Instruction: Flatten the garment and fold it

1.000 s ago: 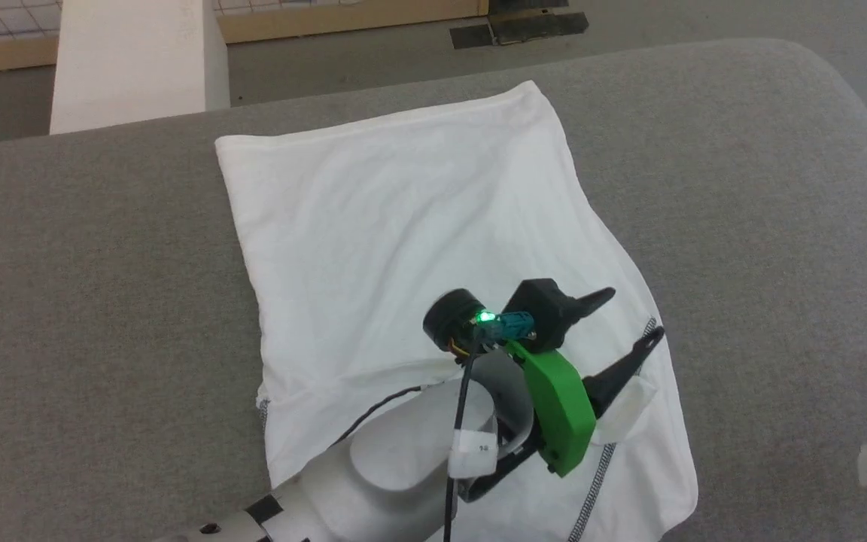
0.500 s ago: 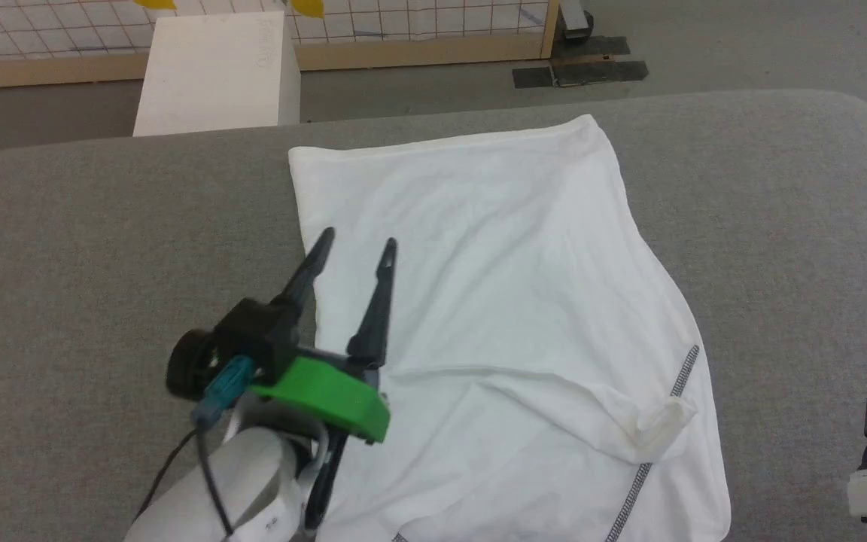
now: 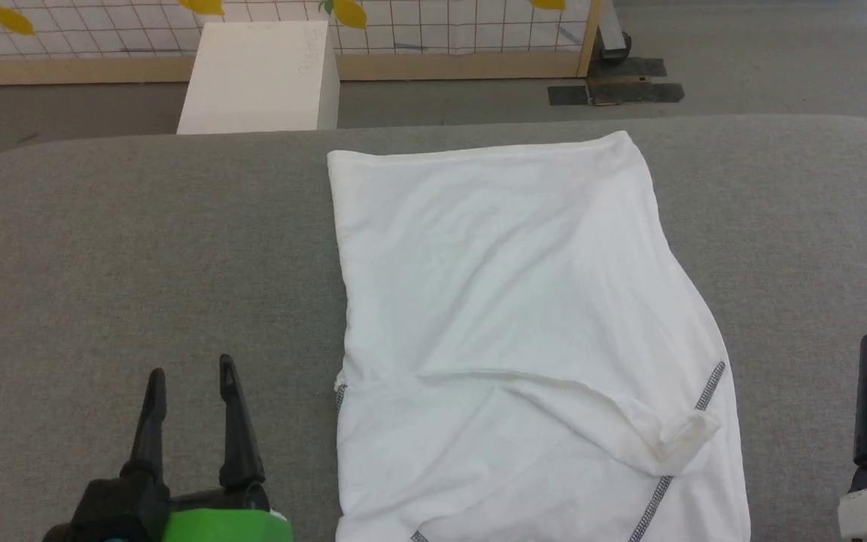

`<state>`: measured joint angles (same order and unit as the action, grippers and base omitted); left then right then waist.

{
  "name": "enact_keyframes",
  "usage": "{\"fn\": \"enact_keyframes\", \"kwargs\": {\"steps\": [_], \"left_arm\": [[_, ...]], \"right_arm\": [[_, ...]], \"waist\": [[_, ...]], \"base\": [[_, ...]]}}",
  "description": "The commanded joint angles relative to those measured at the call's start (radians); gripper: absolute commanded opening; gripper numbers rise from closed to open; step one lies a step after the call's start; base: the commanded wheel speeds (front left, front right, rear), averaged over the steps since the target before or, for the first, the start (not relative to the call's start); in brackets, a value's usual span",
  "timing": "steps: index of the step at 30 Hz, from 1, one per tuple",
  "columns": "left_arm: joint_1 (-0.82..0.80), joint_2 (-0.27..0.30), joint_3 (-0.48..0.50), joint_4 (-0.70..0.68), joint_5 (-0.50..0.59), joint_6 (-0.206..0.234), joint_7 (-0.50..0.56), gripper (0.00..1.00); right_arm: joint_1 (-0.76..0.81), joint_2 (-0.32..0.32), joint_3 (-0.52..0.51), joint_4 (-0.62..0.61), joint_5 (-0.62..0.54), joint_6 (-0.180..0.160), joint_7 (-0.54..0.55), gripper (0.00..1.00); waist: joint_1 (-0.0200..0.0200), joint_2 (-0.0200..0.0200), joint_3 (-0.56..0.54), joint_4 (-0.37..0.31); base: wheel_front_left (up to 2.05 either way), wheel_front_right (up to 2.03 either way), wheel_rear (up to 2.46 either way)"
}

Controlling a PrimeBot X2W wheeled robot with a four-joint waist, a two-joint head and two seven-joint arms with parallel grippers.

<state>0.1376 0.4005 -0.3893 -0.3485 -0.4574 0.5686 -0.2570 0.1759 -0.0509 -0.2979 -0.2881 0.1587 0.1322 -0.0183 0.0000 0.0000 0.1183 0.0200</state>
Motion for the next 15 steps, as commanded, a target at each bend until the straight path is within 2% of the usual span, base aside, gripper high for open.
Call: {"fn": "enact_keyframes", "kwargs": {"steps": [1, 8, 15], "left_arm": [[0.013, -0.019, 0.015, -0.007, 0.015, -0.021, -0.005, 1.00], [0.007, -0.083, 0.065, -0.016, 0.063, -0.099, -0.005, 1.00], [-0.047, -0.135, 0.081, -0.027, 0.105, -0.151, -0.005, 1.00]], "right_arm": [[0.007, 0.001, 0.000, 0.007, 0.004, -0.002, -0.004, 1.00], [-0.090, -0.007, 0.016, -0.020, -0.041, -0.002, 0.080, 1.00], [-0.291, -0.158, 0.042, 0.023, 0.023, -0.002, 0.238, 1.00]], "waist": [[0.0000, 0.0000, -0.009, 0.010], [0.0000, 0.0000, 0.036, 0.005], [0.0000, 0.0000, 0.145, -0.002]], "base": [[0.00, 0.00, 0.00], [0.00, 0.00, 0.00], [0.00, 0.00, 0.00]]}}
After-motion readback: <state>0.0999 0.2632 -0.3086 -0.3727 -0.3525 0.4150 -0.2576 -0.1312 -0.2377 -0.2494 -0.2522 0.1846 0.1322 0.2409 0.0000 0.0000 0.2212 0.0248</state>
